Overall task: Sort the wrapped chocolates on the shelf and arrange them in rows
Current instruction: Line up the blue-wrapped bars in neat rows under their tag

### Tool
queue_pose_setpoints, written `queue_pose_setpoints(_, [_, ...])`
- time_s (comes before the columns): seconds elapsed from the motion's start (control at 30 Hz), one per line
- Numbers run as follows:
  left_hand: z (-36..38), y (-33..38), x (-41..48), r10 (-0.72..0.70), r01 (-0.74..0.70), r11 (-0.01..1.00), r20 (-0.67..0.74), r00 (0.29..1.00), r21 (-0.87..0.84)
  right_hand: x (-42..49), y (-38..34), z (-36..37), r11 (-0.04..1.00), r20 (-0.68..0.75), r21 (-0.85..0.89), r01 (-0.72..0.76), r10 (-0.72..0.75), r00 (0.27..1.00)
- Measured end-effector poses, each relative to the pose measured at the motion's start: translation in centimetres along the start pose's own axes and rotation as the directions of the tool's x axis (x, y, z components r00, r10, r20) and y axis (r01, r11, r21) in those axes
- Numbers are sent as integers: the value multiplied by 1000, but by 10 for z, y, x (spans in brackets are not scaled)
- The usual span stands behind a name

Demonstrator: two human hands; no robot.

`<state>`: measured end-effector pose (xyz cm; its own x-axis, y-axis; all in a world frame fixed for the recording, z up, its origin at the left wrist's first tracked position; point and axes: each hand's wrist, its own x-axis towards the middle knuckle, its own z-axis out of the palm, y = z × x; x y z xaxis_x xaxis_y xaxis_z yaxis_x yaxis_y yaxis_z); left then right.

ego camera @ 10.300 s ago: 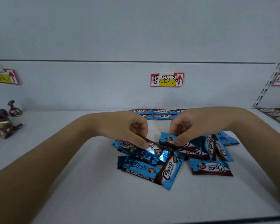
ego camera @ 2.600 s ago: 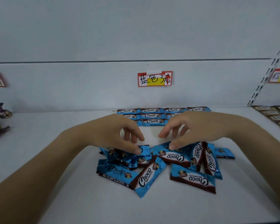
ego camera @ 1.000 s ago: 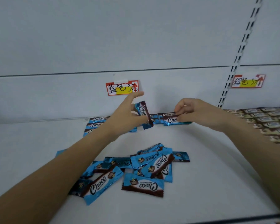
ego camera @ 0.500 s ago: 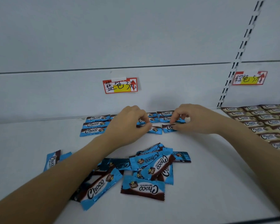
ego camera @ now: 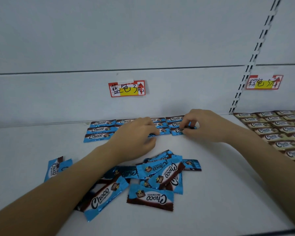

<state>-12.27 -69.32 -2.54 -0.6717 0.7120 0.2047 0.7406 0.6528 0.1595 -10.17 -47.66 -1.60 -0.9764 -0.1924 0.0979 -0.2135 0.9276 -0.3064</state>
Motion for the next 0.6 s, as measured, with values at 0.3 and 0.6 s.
queue_pose_setpoints(0.3, [0,0,-1,-39,35,998,73,997,50,0,-2,0,999,20,-41,35,-34,999])
queue_pose_setpoints(0.6, [1,-1,0,-7,6,1000,48,999,26,0,-2,-1,999,0,-38,38,-38,999])
